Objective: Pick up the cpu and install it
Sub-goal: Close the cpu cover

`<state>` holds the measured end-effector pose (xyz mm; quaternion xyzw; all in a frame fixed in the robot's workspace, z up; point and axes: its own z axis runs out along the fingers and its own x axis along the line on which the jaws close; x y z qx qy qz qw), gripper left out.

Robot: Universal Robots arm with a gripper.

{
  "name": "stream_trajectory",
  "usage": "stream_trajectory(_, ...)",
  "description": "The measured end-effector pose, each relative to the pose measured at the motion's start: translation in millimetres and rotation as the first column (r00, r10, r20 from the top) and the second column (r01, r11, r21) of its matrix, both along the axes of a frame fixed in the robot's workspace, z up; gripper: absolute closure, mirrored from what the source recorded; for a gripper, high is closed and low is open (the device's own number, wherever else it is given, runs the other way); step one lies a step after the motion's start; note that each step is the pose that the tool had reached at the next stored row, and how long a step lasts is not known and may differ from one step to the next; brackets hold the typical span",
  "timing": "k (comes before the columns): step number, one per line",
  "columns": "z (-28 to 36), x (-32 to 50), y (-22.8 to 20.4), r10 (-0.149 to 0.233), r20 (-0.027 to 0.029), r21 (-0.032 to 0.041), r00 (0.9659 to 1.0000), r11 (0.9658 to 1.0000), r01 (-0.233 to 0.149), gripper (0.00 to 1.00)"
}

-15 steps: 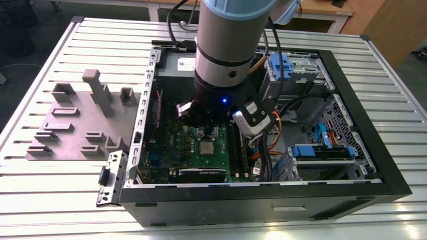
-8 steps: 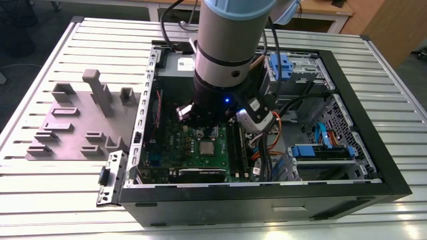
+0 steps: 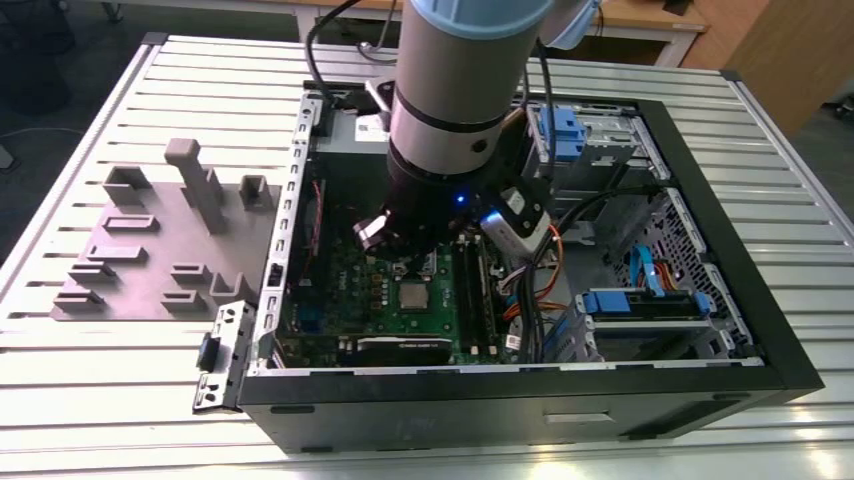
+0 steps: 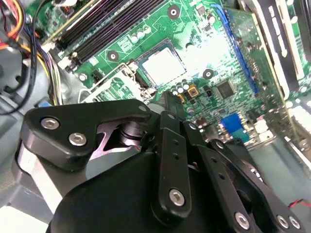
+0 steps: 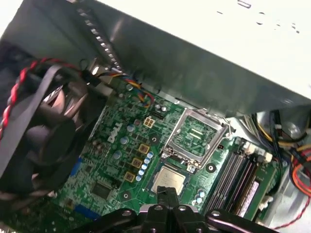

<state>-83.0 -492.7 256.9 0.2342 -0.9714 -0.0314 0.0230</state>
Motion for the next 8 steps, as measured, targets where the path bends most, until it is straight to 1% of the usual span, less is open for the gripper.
stream_trajectory(2, 0.0, 0.0, 0.0, 0.029, 0.0003, 0.0005, 0.9996, 0.9996, -0.029, 0.89)
stream_trajectory(3, 0.1, 0.0, -0.1, 0.037, 0.0015, 0.0019, 0.9993, 0.9993, -0.037, 0.89)
stream_trajectory(6, 0.0, 0.0, 0.0, 0.043, 0.0112, 0.0105, 0.9990, 0.9990, -0.043, 0.89)
stream_trajectory(8, 0.0, 0.0, 0.0, 0.044, 0.0193, 0.0126, 0.9988, 0.9989, -0.044, 0.89)
